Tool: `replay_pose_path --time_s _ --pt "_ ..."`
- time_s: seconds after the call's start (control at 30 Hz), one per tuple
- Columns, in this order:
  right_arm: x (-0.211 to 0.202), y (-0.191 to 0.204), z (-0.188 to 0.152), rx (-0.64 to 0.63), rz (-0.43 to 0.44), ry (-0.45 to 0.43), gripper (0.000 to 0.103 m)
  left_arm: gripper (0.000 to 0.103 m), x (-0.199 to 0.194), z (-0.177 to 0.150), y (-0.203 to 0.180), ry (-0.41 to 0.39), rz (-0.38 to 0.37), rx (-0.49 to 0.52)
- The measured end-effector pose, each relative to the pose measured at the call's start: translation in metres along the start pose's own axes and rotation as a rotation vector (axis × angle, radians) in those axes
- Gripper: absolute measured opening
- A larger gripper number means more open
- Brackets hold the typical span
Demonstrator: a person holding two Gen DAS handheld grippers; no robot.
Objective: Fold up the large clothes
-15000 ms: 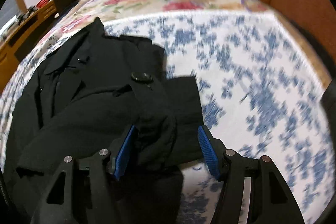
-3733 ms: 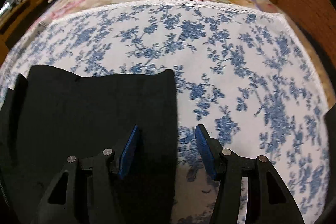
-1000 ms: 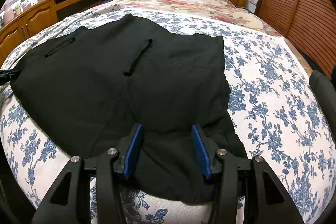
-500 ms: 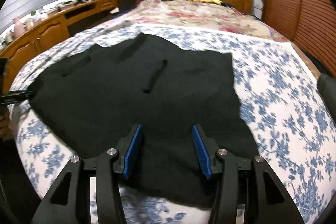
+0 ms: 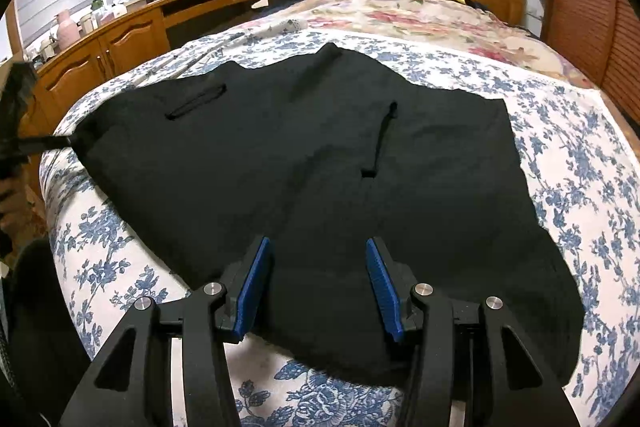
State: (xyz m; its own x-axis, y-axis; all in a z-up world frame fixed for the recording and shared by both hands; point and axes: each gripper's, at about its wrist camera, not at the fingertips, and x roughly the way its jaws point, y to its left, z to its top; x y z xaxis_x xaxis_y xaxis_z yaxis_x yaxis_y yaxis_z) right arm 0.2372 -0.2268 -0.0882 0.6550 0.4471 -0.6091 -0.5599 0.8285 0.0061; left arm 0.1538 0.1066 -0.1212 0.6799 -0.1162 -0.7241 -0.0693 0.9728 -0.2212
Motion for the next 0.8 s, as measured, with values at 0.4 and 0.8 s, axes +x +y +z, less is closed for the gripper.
replay_pose_path --time_s 0.4,0.8 --pt "-0.053 -0.038 -0.017 0.112 -0.072 -0.067 0.051 0.009 -0.049 0.072 -0.158 -0.151 -0.082 0.266" --pt "-0.109 -0.083 -0.070 0.224 -0.121 -0.090 0.051 0.009 0.018 0.039 -0.340 -0.024 -0.272 0.503"
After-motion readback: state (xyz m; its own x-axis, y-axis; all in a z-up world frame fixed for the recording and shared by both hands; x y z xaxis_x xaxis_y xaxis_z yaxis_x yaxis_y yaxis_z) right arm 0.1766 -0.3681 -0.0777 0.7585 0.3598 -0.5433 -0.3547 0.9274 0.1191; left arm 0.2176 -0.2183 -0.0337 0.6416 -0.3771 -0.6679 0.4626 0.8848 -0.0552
